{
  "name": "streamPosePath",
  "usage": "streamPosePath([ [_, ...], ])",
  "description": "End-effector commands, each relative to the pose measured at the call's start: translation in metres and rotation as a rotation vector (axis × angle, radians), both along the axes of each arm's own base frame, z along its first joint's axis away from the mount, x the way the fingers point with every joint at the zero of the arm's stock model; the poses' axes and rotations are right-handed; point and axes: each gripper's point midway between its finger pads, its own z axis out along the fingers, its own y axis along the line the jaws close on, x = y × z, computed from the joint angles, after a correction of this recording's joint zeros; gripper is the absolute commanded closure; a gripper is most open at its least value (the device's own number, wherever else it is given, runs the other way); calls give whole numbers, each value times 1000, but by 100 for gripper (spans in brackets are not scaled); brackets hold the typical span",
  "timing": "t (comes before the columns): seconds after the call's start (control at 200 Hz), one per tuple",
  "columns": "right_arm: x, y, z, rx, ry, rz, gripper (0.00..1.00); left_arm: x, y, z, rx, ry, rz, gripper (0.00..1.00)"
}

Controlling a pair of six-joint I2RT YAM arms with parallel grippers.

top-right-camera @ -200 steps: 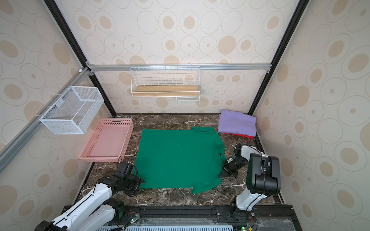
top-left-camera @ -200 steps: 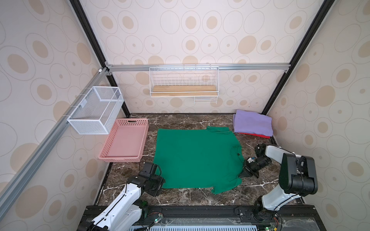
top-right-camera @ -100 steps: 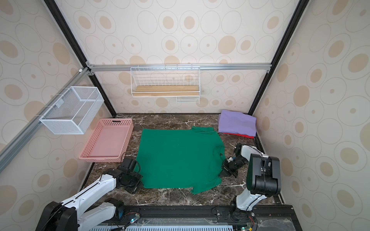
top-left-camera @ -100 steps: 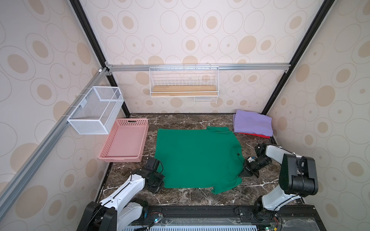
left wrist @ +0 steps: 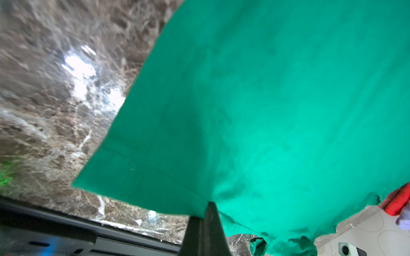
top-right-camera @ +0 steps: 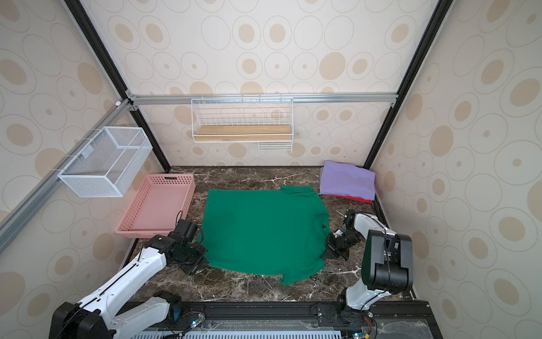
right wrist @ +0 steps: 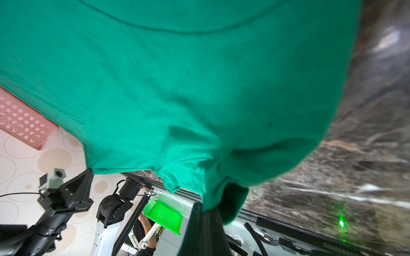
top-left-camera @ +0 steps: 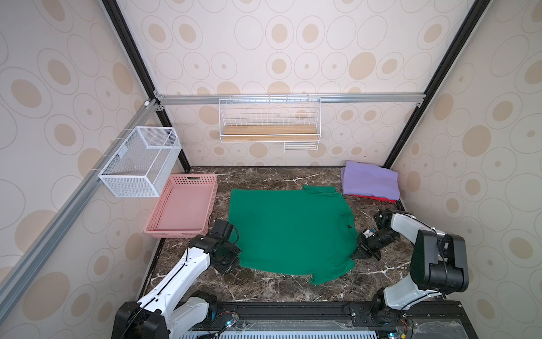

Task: Fold and stack t-shirts
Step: Fold the T-shirt.

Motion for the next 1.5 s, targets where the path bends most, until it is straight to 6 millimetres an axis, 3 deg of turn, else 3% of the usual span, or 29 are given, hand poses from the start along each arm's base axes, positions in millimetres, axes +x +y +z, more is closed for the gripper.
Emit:
streamPosePath([
  [0.0, -3, 0, 13, -5, -5, 9, 100, -7, 10, 6, 71, 42, -66, 100],
  [0.31, 1, 0, 28, -18, -33, 12, 100, 5, 11, 12, 109, 60, -128, 100],
  [0.691, 18, -3, 40, -35, -61, 5, 100, 44, 14, 28, 157, 52, -204, 100],
  [1.492, 68, -10, 52, -79, -116, -23, 98, 98, 1, 18, 163, 119, -345, 100],
])
